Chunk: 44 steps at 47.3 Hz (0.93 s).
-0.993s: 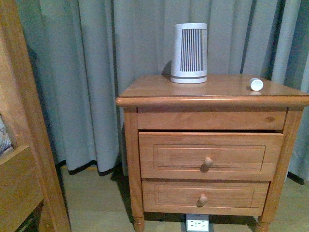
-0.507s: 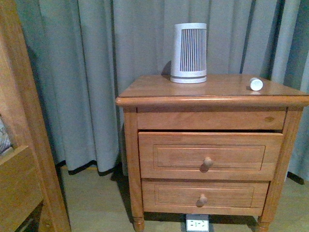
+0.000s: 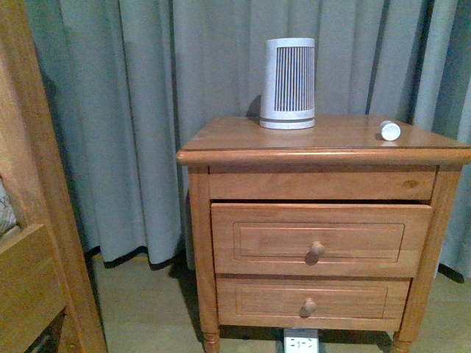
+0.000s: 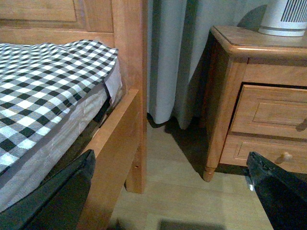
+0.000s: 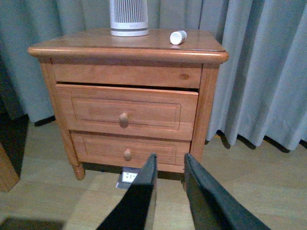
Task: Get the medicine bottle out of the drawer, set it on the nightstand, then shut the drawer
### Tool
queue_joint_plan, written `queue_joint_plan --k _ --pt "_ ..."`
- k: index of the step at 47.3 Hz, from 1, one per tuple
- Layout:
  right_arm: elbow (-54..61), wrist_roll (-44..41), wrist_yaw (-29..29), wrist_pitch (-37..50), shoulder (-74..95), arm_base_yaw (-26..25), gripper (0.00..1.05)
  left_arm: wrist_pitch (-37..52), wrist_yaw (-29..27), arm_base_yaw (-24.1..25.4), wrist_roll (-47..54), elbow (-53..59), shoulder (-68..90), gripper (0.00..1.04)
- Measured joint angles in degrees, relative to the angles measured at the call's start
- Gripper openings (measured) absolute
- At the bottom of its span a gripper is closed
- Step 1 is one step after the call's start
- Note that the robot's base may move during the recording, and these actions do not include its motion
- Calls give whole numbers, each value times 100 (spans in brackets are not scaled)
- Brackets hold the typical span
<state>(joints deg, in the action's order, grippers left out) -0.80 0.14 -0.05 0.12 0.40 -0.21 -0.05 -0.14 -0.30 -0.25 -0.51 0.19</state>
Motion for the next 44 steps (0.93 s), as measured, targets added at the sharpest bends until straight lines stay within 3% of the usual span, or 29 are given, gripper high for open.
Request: queue_joint_plan --k 16,20,44 --pt "0 0 0 -2 0 0 80 0 2 0 0 0 0 98" --pt "0 2 0 -2 0 0 99 0 0 0 0 0 0 98" --pt "0 0 0 -2 -2 0 98 0 0 0 -2 0 0 98"
